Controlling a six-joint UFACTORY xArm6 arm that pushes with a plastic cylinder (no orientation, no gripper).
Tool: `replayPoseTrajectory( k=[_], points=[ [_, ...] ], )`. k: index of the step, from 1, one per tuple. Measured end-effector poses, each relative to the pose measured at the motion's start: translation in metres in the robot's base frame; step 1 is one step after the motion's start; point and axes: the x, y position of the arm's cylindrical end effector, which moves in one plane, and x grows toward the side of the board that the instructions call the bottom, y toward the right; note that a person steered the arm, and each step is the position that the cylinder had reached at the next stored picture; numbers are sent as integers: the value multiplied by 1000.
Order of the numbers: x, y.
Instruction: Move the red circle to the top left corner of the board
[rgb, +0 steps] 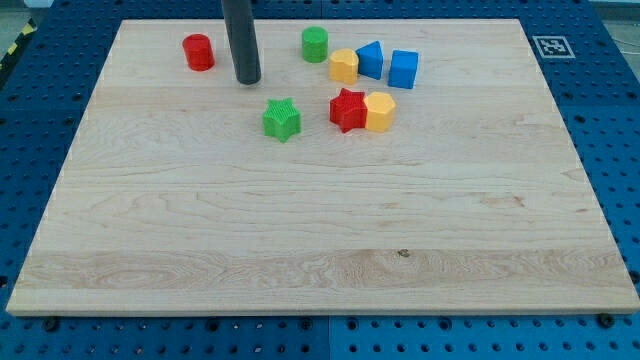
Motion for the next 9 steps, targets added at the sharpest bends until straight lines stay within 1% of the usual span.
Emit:
replayPoseTrajectory(
  k=[1, 4, 5, 6, 9],
  points=[
    [-5, -11],
    [-60, -61],
    [-68, -69],
    [-61, -68],
    [-60, -73]
  ],
)
